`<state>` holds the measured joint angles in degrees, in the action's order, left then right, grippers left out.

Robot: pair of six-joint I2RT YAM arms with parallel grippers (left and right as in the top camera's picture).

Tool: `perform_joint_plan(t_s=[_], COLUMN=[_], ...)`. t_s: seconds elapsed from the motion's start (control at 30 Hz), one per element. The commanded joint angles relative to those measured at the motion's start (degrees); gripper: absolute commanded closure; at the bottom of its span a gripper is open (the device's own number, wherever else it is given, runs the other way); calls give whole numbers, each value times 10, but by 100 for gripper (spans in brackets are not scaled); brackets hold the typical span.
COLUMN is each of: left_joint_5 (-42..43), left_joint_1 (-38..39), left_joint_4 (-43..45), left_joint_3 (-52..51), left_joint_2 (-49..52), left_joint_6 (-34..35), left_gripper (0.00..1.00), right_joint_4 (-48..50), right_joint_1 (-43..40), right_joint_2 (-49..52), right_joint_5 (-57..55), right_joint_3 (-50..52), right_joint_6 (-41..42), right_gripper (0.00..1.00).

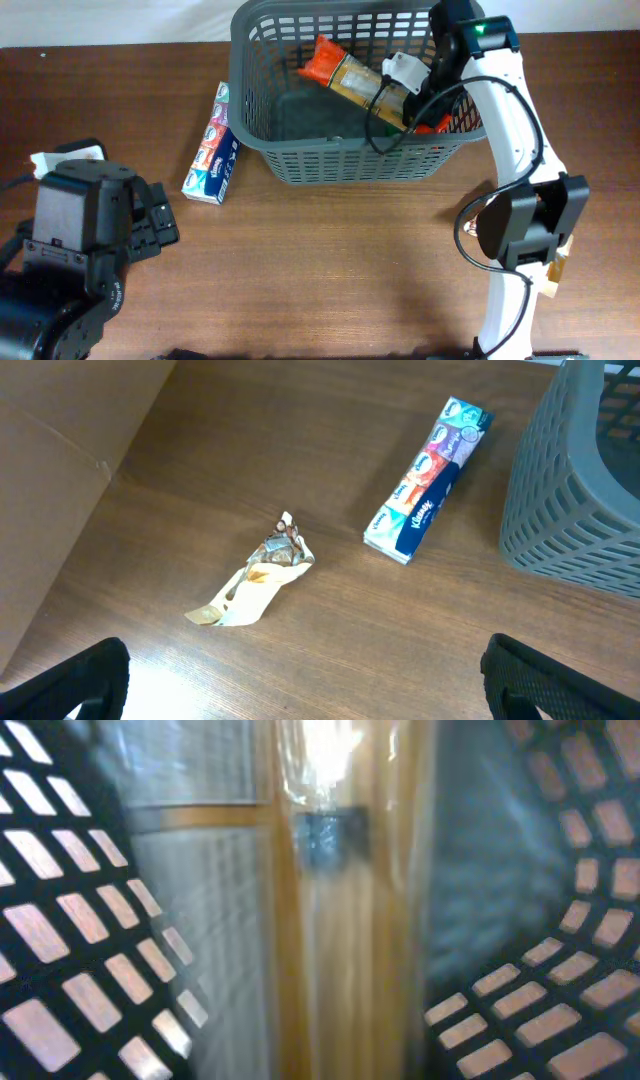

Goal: Pack container
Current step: 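Lower the snack pack into the basket and release it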

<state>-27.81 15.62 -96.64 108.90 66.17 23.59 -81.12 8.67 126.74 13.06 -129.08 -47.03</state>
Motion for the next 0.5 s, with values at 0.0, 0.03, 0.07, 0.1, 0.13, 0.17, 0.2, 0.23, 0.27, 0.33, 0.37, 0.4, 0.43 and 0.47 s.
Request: perform_joint_plan(t_s=[0.0,0.03,0.07,0.1,0.13,0.17,0.2,0.23,0.27,0.33,0.37,0.4,0.43,0.47], left_joint_5=[0,0,0,0,0,0,0,0,0,0,0,0,0,0], left_joint_1=[-3,-3,-3,-3,-3,-3,-3,-3,-3,-3,-3,-3,-3,-3], left_joint_4=[0,0,0,0,0,0,0,0,0,0,0,0,0,0], left_joint_3=[-1,-1,-1,-1,-1,-1,-1,-1,-1,-1,-1,-1,-1,-1], left_joint_2=[1,1,1,1,1,1,1,1,1,1,1,1,1,1], left_joint_6=[3,3,3,3,3,3,3,3,3,3,3,3,3,3], left_gripper=[0,0,0,0,0,0,0,0,0,0,0,0,0,0], right_joint_4=[3,4,4,5,5,6,9,12,14,15,15,15,15,14], right_joint_1=[0,0,0,0,0,0,0,0,0,1,1,3,4,4], right_joint_2=[-6,-6,-6,-6,-6,-6,-6,-6,-7,-7,-8,-9,-10,-11], right_joint_5=[21,21,21,21,21,21,21,21,21,26,28,28,28,27], right_joint_3=[-7,-7,-7,-7,-7,-7,-7,-8,-11,-25,-41,-81,-112,-142], right_joint_6=[-1,-1,-1,-1,-1,1,9,17,26,33,45,76,97,116], right_gripper=[50,48,47,47,47,46,46,46,46,46,46,46,46,45])
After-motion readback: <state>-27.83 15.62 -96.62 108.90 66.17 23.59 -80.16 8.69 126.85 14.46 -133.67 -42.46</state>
